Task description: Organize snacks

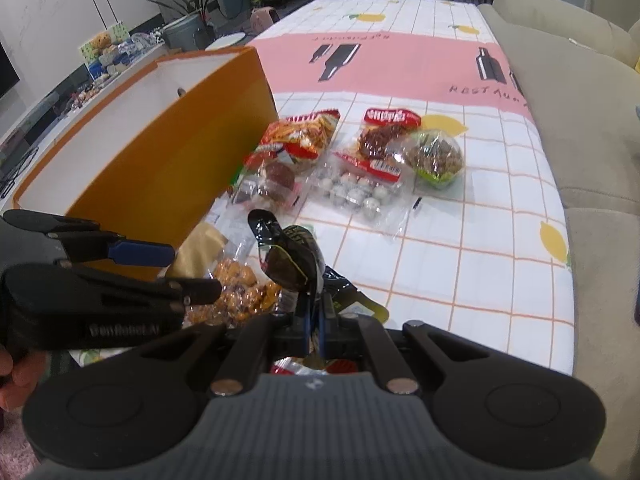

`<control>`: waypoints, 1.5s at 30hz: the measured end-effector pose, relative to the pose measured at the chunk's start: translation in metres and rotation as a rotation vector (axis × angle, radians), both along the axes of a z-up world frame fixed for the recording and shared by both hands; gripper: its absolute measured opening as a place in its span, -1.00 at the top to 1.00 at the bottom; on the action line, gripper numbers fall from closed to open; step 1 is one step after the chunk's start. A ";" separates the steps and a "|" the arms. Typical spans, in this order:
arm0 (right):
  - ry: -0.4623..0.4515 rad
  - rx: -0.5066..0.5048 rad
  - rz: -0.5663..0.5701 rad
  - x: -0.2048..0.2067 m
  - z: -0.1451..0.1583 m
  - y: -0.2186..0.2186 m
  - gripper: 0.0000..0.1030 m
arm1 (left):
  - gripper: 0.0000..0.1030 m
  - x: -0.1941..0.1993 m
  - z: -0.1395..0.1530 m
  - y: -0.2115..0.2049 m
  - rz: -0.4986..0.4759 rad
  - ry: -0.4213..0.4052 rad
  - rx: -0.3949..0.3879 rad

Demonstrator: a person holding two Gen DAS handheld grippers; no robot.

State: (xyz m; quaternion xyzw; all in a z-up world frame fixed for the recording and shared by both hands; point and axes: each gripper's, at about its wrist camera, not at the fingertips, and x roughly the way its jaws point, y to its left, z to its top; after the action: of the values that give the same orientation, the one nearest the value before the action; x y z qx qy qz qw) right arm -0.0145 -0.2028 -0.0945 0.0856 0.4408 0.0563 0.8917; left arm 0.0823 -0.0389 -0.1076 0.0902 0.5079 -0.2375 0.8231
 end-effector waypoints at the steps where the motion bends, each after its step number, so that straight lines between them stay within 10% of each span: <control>1: 0.003 -0.003 0.003 0.000 -0.002 0.001 1.00 | -0.15 0.002 -0.002 0.004 0.016 0.023 -0.033; 9: 0.045 -0.004 0.010 0.005 -0.015 0.005 1.00 | -0.14 0.006 -0.014 0.017 0.071 0.091 -0.122; 11: 0.049 -0.002 0.010 0.005 -0.017 0.005 1.00 | 0.03 0.007 -0.014 0.017 0.066 0.094 -0.140; 13: 0.045 -0.002 0.010 0.006 -0.017 0.006 1.00 | 0.65 0.007 -0.012 0.017 0.066 0.077 -0.134; 19: 0.048 0.005 0.005 0.007 -0.019 0.006 1.00 | 0.95 0.002 0.000 0.017 0.059 0.037 -0.163; 38: -0.091 0.000 -0.030 -0.007 0.024 0.008 1.00 | 1.00 -0.028 0.089 0.001 -0.040 -0.244 -0.219; 45: -0.071 -0.010 -0.045 -0.007 0.022 0.005 1.00 | 0.89 -0.024 0.076 -0.001 -0.124 -0.208 -0.143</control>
State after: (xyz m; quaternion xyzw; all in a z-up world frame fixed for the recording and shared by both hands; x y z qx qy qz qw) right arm -0.0217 -0.1982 -0.0724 0.0891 0.4073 0.0371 0.9082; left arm 0.0582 -0.0397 -0.0315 0.0866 0.3949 -0.3131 0.8594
